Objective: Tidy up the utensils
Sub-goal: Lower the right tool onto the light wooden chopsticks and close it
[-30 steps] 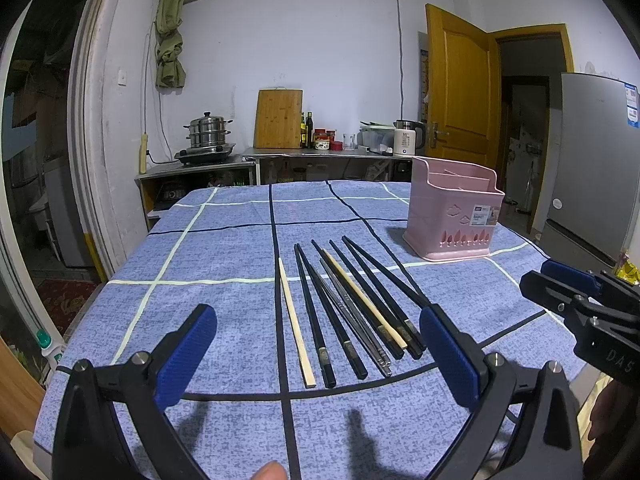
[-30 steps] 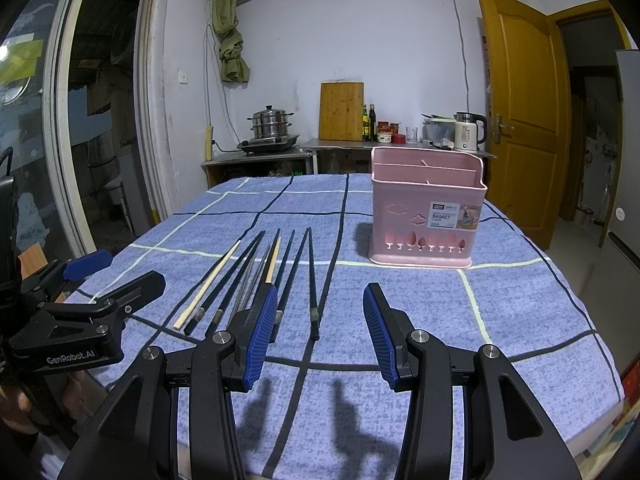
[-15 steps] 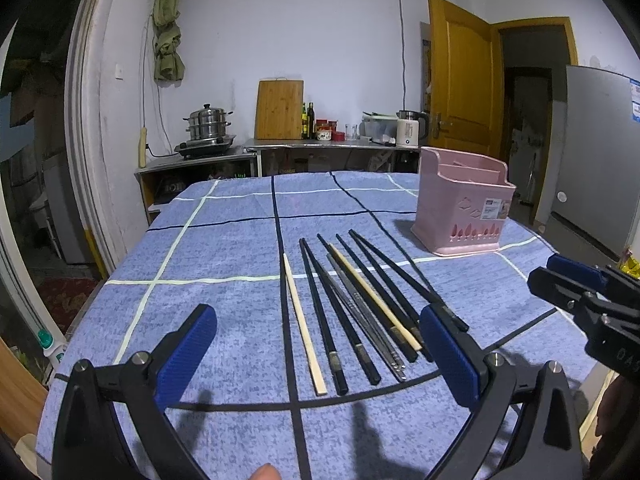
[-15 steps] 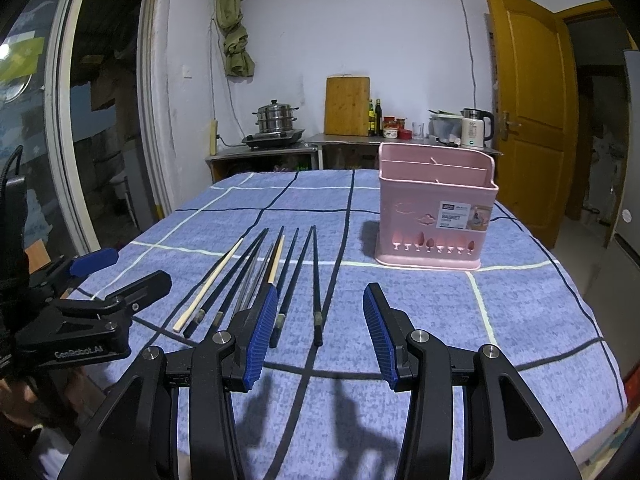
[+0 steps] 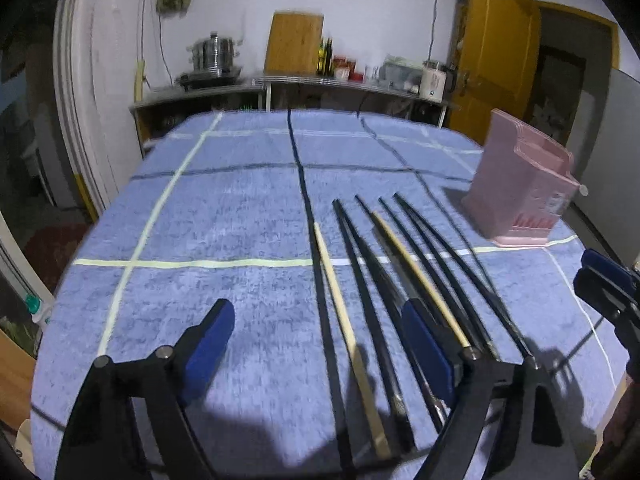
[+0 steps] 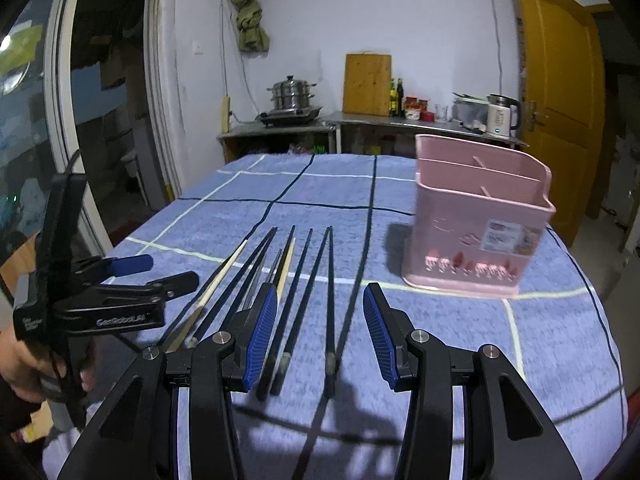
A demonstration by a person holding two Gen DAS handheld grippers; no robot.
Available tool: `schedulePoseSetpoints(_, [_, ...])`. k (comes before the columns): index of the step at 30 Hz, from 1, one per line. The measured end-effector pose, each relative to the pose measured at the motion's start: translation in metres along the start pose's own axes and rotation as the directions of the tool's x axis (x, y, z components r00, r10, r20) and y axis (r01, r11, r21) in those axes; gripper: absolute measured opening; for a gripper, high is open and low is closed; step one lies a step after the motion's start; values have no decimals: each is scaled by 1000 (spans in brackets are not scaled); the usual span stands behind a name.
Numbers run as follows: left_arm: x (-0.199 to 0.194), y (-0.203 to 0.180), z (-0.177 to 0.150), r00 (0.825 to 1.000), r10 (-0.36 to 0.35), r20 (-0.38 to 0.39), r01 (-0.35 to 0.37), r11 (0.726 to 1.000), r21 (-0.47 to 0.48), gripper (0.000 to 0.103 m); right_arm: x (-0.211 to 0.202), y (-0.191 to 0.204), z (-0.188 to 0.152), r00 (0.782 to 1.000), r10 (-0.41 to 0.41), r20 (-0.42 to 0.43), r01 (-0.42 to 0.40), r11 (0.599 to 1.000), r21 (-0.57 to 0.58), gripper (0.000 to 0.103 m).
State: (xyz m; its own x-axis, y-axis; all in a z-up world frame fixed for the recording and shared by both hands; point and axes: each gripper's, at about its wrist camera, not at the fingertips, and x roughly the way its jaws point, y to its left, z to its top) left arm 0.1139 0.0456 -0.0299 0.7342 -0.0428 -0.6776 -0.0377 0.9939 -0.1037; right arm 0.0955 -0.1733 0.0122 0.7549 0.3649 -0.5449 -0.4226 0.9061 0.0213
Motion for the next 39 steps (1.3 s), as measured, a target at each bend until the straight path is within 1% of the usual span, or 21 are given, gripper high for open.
schedulePoseSetpoints(2, [13,2,6,999,-8,-37,8,1000,-1,80,17,2,7,999,18,-32,-18,1000,-7,46])
schedulePoseSetpoints(6, [33,9,15,995,-28,-97,25,999,-35,72,46,5,16,994,56,-95,-57,998,-8,46])
schedulePoseSetpoints(8, [42,12,18,993,-29,-114,25,999,-35,65,61,9,21,990,70,-122,-72,997,-13,37])
schedulePoseSetpoints(9, [46,12,18,991,-39,-125,34,999,-41,63,69,10,23,987,77,-139,-80,997,-14,35])
schedulePoseSetpoints(11, [53,12,19,989,-40,-145,34,999,-39,57,85,13,26,981,98,-168,-102,995,-16,25])
schedulePoseSetpoints(12, [56,10,20,988,-30,-153,26,999,-31,55,90,15,28,979,100,-179,-105,994,-18,22])
schedulePoseSetpoints(14, [58,8,22,989,-27,-148,25,1000,-19,51,106,17,32,971,120,-209,-125,992,-13,13])
schedulePoseSetpoints(15, [58,8,22,989,-24,-147,21,1000,-15,49,112,17,34,967,129,-220,-134,991,-8,11])
schedulePoseSetpoints(17, [58,8,23,989,-8,-149,8,1000,-1,42,124,19,37,961,144,-238,-148,989,2,9])
schedulePoseSetpoints(20, [58,11,25,989,-1,-149,2,1000,7,36,143,21,40,949,163,-272,-165,986,15,9])
schedulePoseSetpoints(25, [60,16,28,989,-9,-148,11,1000,7,35,163,16,37,936,154,-316,-152,988,31,8])
schedulePoseSetpoints(30, [61,16,28,991,-8,-137,9,1000,10,35,167,12,35,931,154,-331,-148,988,44,8])
schedulePoseSetpoints(33, [63,14,30,990,-1,-140,3,1000,16,35,167,15,36,932,133,-337,-135,991,18,8])
schedulePoseSetpoints(36, [63,16,32,990,-10,-144,11,1000,1,35,169,16,38,934,87,-346,-93,996,-1,8])
schedulePoseSetpoints(39, [64,20,34,988,-31,-152,27,999,-28,35,173,12,38,927,91,-365,-88,996,26,8])
